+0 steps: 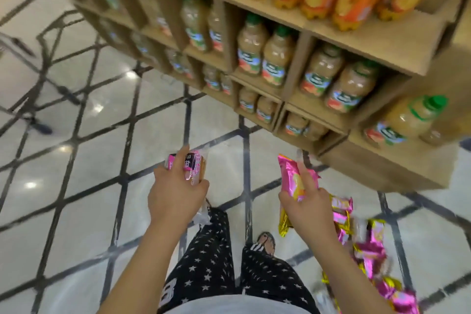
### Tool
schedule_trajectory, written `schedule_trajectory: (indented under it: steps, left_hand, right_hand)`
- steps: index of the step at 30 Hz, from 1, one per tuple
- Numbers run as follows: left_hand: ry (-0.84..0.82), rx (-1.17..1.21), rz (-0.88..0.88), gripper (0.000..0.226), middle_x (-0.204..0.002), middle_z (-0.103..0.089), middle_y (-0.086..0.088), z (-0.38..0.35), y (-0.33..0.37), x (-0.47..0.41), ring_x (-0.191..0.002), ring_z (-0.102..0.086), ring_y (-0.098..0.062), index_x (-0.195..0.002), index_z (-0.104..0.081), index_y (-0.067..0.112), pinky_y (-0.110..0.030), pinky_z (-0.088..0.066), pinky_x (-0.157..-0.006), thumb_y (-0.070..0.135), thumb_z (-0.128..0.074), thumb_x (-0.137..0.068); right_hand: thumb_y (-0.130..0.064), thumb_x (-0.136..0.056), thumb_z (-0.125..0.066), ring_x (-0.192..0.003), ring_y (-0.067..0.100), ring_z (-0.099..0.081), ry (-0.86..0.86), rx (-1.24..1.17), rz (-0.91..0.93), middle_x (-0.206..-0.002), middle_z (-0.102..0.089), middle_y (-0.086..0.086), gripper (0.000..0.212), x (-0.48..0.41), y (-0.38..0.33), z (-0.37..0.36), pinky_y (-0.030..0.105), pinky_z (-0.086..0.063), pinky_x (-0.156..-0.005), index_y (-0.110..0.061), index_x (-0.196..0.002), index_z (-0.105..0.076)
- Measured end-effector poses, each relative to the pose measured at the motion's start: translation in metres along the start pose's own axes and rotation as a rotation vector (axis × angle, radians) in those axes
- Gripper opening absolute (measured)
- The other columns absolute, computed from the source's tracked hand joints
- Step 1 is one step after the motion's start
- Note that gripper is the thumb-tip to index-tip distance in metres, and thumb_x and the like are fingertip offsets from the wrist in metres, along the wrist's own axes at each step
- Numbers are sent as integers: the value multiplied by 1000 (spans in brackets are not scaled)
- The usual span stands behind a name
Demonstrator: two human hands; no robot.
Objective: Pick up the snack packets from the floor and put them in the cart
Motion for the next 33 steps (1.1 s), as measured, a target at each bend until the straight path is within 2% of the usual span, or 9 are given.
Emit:
schedule_trajectory:
  steps: [3, 7, 9, 13, 17, 21, 24, 28, 33]
  left_hand:
    - [57, 26, 114, 78, -112, -41, -3, 42, -41, -2, -79, -46, -19, -147, -26, 50, -30, -37, -73, 35, -66, -83]
    - [102, 89, 241, 79, -115, -44, -8, 88, -90, -17, -82, -47, -23, -149, -25, 48, -30, -38, -75, 35, -66, -83]
    - [126, 110, 267, 79, -122, -45, -12, 113, -110, -30, -91, -51, -26, -149, -24, 48, -31, -40, -77, 35, -66, -83]
    - [153, 159, 290, 80, -120, -44, -9, 163, -142, -67, -85, -47, -21, -149, -22, 51, -31, -42, -77, 37, -66, -83]
    - [152, 130, 272, 82, -119, -42, -8, 208, -166, -101, -90, -49, -23, -150, -19, 49, -30, -40, -75, 40, -64, -84]
    - [167, 98, 255, 81, -119, -41, -6, 245, -188, -123, -101, -55, -27, -151, -16, 49, -29, -40, -73, 41, -63, -85]
    - [164, 101, 281, 82, -121, -41, -6, 261, -208, -132, -103, -56, -27, -151, -14, 49, -29, -42, -76, 42, -62, -85]
    - [158, 157, 355, 80, -120, -39, -4, 276, -243, -145, -99, -58, -25, -149, -13, 53, -30, -48, -79, 42, -60, -86]
    - [204, 208, 466, 83, -129, -40, -5, 311, -298, -182, -100, -59, -21, -150, -12, 53, -29, -49, -81, 44, -62, -84]
  right_hand:
    - [-36, -91, -58, -67, 0, -39, -117, 104, 73, -95, -46, 5, 68, 6, -54, -28, 11, -24, -53, -48, -148, -22]
    - [-36, -89, -60, -69, 4, -42, -226, 143, 203, -95, -46, 5, 72, 9, -131, -79, 28, -32, -65, -48, -149, -22]
    - [-37, -88, -61, -72, 13, -45, -264, 168, 257, -97, -48, 6, 73, 7, -169, -107, 29, -34, -68, -48, -149, -23]
    - [-38, -85, -62, -82, 22, -54, -296, 190, 380, -100, -55, 9, 74, 3, -246, -154, 31, -42, -70, -46, -148, -25]
    - [-41, -85, -60, -81, 22, -52, -309, 240, 457, -96, -53, 5, 72, 1, -317, -195, 30, -38, -67, -46, -148, -25]
    - [-37, -87, -59, -72, 18, -54, -333, 268, 506, -90, -55, 5, 70, 6, -377, -240, 28, -40, -56, -44, -149, -26]
    - [-40, -88, -57, -75, 20, -56, -366, 296, 542, -86, -56, 3, 68, 14, -411, -274, 32, -45, -63, -44, -149, -25]
    - [-35, -88, -57, -72, 18, -54, -429, 363, 620, -75, -53, -2, 68, 22, -455, -320, 31, -36, -57, -40, -149, -28]
    - [-38, -88, -55, -79, 22, -54, -531, 446, 652, -83, -56, 0, 66, 14, -513, -389, 32, -36, -65, -39, -148, -28]
Point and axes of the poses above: each hand's wrist, its own x-axis away from the middle knuckle, its own z-axis out of the back of the hand, y = z × x, the point moved 9 cm from there along -x, towards the middle knuckle
